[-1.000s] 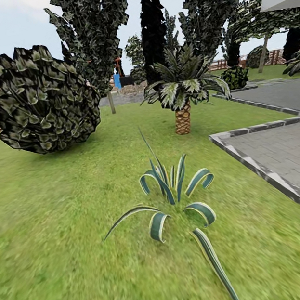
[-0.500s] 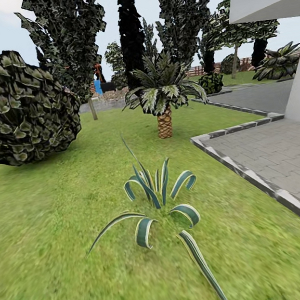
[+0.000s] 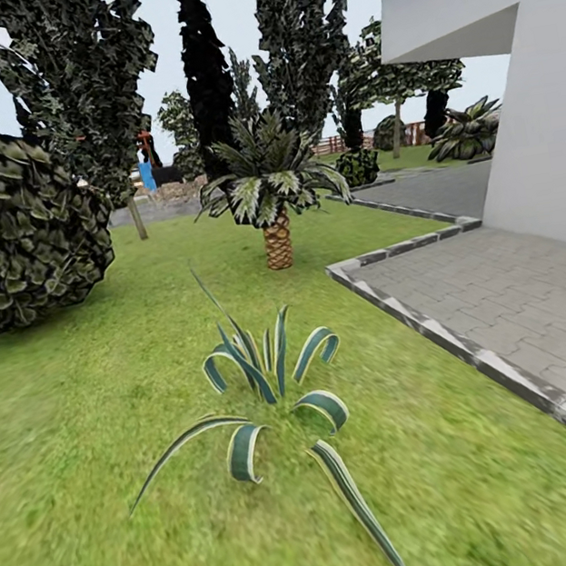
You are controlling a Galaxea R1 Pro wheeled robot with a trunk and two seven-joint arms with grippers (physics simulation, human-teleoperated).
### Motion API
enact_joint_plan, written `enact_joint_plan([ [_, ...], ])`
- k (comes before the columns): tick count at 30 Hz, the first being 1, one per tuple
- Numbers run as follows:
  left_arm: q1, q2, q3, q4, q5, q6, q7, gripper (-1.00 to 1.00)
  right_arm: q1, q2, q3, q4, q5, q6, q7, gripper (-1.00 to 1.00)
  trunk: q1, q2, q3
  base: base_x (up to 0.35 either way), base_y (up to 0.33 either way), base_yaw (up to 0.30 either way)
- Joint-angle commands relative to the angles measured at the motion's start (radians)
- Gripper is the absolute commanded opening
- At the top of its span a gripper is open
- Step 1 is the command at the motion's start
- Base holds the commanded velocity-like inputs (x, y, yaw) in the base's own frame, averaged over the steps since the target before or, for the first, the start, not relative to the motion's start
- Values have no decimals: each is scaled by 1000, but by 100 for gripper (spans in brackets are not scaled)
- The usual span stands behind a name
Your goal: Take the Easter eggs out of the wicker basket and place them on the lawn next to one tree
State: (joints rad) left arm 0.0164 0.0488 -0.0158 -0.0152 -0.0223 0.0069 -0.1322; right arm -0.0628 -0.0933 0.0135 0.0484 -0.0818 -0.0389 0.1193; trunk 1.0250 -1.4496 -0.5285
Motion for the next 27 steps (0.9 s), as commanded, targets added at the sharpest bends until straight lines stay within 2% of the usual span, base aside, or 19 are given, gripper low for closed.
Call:
enact_joint_plan([
  [1, 0, 0, -1, -2, -2, 1, -3, 100, -2, 0, 2, 4, -9, -4, 5, 100, 0, 0, 0, 0, 0, -260],
  [12, 0, 0, -1, -2, -2, 2, -3, 100, -2, 0, 1, 4, -10, -3, 3, 100, 0, 0, 10, 0, 23, -250],
  [27, 0, 0, -1, -2, -4, 10, -4, 100, -2, 2, 0, 4, -8, -1, -4, 100, 0, 0, 12, 0, 303, -23],
])
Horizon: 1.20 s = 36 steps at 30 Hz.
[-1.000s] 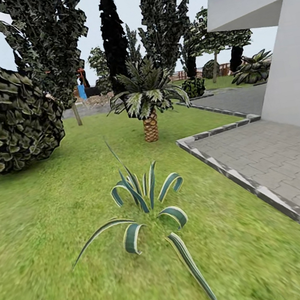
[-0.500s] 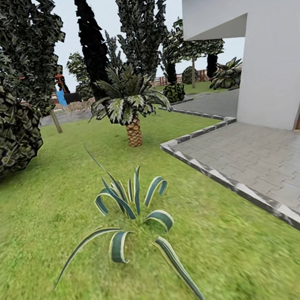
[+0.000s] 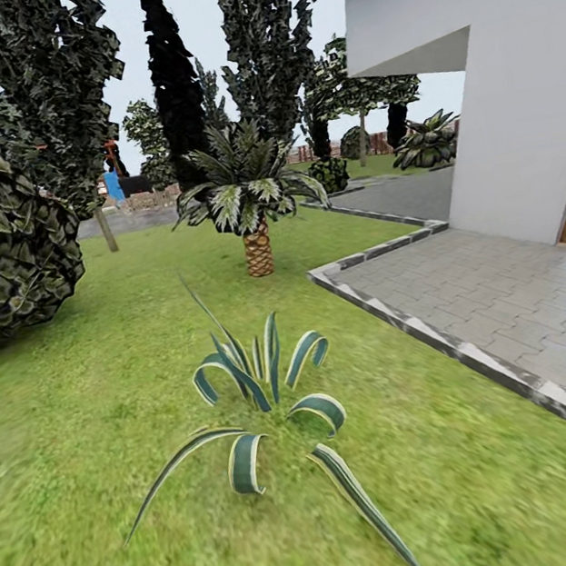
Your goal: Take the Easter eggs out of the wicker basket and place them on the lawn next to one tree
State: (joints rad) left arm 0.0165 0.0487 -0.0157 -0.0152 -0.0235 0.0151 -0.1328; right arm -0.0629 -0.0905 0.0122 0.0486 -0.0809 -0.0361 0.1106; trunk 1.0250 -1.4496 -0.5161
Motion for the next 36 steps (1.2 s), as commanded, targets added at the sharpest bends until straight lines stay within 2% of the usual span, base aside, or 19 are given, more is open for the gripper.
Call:
enact_joint_plan([
  [1, 0, 0, -1, -2, -2, 2, -3, 100, -2, 0, 2, 4, -8, -4, 4, 100, 0, 0, -1, 0, 335, 0],
  [12, 0, 0, -1, -2, -3, 0, -3, 100, -2, 0, 4, 4, -5, -7, 11, 100, 0, 0, -1, 0, 335, -28],
  [31, 0, 0, -2, -2, -3, -1, -3, 100, -2, 1, 5, 4, -5, -7, 14, 100, 0, 0, -1, 0, 336, -285],
  [36, 0, 0, -2, -1, -3, -1, -2, 100, -2, 2, 4, 4, -6, -4, 7, 100, 0, 0, -1, 0, 337, -118],
])
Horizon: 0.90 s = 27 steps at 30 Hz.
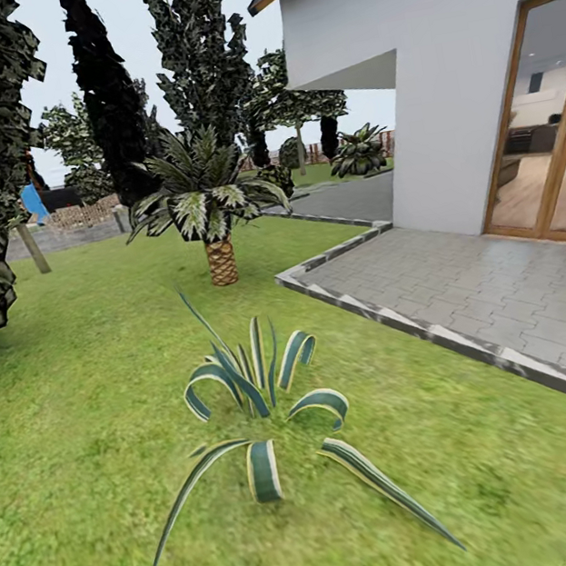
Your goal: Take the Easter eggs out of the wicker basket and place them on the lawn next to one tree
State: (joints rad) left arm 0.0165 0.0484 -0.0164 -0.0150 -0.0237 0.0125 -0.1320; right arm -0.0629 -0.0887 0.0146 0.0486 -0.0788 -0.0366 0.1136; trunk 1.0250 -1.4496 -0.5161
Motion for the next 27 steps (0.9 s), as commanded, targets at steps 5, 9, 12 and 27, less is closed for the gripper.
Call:
enact_joint_plan([
  [5, 0, 0, -2, -2, -2, 1, -4, 100, -2, 0, 2, 4, -8, -3, 2, 100, 0, 0, -1, 0, 338, -13],
  [9, 0, 0, -2, -2, -2, 1, -3, 100, -2, 0, 2, 4, -7, -3, 3, 100, 0, 0, -1, 0, 339, -1],
  [12, 0, -1, -2, -1, -2, 1, -3, 100, -2, 0, 2, 4, -7, -3, 3, 100, 0, 0, -1, 0, 339, 0],
  [27, 0, 1, -2, -2, -2, -2, -3, 100, -2, 3, 4, 4, -7, -6, 6, 100, 0, 0, -1, 0, 143, -193],
])
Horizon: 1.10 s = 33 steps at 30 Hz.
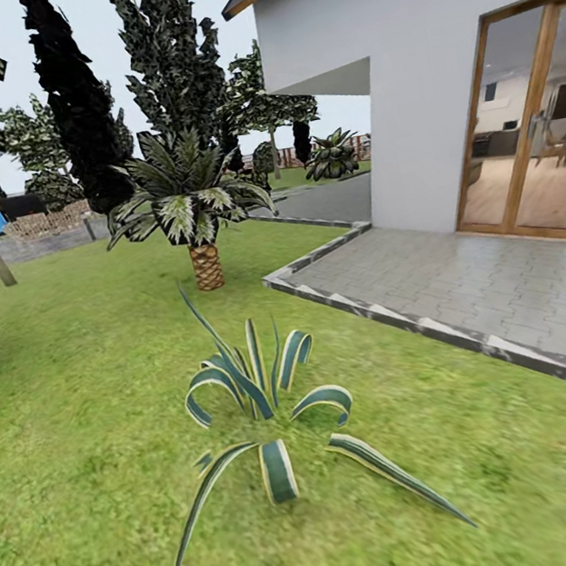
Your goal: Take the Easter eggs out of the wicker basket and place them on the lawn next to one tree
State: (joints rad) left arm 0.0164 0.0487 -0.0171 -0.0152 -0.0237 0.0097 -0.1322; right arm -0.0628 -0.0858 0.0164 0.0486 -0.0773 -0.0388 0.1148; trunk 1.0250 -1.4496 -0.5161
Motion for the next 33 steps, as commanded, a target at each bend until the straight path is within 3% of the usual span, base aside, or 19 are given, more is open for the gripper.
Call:
enact_joint_plan([
  [1, 0, 0, -1, -2, -2, 1, -3, 100, -2, 0, 2, 4, -8, -4, 5, 100, 0, 0, -1, 0, 2, -296],
  [8, 0, 0, -2, -1, -2, 1, -3, 100, -2, 0, 1, 4, -10, -2, 1, 100, 0, 0, -1, 0, 54, -194],
  [25, 0, 0, -1, -1, -2, 5, -3, 100, -2, 0, 1, 4, -8, -1, 1, 100, 0, 0, -1, 1, 324, -6],
  [33, 0, 0, -1, -2, -2, 0, -3, 100, -2, 1, 2, 10, -7, -4, 5, 100, 0, 0, -1, 50, 113, -228],
])
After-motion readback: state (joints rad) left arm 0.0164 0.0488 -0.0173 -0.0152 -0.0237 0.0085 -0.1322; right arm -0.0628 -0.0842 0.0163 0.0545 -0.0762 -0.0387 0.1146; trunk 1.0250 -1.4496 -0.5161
